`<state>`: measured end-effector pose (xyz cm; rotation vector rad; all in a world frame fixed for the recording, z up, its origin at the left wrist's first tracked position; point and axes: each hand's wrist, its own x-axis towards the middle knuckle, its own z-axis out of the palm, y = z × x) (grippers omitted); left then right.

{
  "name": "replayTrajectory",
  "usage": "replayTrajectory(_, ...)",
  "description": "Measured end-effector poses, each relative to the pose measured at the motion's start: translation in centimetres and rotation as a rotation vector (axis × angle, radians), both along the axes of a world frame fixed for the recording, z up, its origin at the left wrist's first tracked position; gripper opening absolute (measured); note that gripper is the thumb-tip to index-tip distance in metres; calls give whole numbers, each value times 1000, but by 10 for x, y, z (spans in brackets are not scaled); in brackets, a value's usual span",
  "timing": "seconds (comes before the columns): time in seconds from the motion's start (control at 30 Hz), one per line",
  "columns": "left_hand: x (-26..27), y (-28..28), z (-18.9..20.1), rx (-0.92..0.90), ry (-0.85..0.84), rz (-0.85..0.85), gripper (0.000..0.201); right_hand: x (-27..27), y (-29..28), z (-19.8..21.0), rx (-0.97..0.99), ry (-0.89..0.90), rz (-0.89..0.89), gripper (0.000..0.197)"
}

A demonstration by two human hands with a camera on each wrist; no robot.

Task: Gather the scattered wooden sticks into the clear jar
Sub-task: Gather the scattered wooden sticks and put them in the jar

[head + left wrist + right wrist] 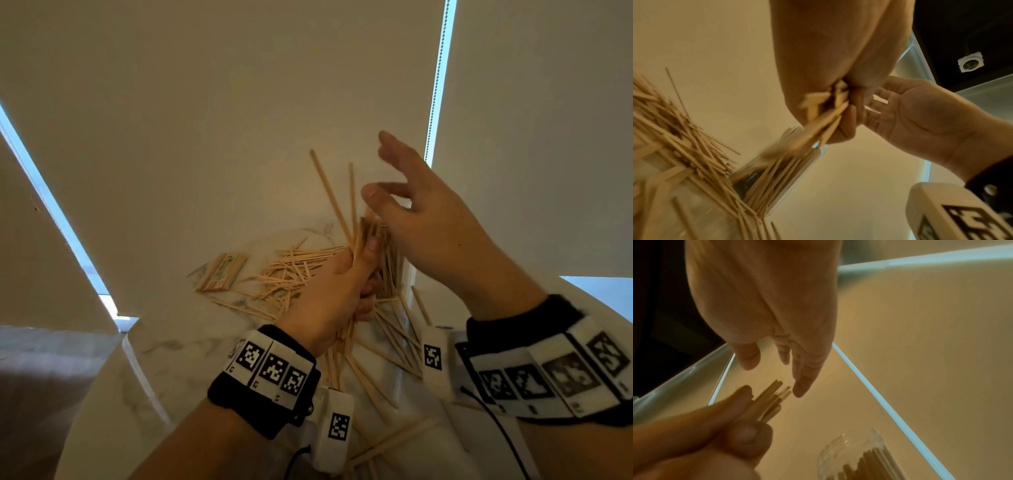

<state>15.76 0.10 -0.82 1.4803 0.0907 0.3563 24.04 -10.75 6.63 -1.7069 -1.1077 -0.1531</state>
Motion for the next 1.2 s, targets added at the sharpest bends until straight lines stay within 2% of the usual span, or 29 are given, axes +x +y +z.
replayTrajectory(0.1,-1,-3,-1,82,80,-102,35,5,-4,0,-31,-84,-17,66)
replayTrajectory(0.2,-2,-2,-2,130,117,-124,35,8,-3,-4,-51,-162,-59,64)
replayTrajectory(0.37,-3,-2,-2,186,97,-131,33,13,-2,-7,8,-132,-112,59)
replayTrajectory(0.5,-3,-1,-2,171,45,-84,30,15,-2,-8,39,-58,-149,41)
replayTrajectory(0.6,-2,1,-2,170,16,-47,34,10,2,-8,-19,-100,-144,15)
replayTrajectory(0.63,-2,2,-2,169,5,-36,36,7,4,-9,-39,-114,-125,13)
replayTrajectory(0.77,-4,4,0,191,-27,3,37,-4,7,-10,-60,-150,-92,24)
replayTrajectory(0.87,-5,9,1,189,-54,52,36,-4,8,-10,-87,-75,4,35)
replayTrajectory(0.97,-4,20,2,25,-152,269,38,-5,10,-13,-97,-6,48,56)
replayTrajectory(1.07,-3,32,6,-307,-295,469,34,-6,12,-21,-356,8,98,71)
replayTrajectory(1.13,-1,35,8,-463,-343,528,31,-11,15,-30,-610,2,194,69)
replayTrajectory(1.2,1,33,7,-548,-354,524,28,-15,22,-41,-642,67,276,47)
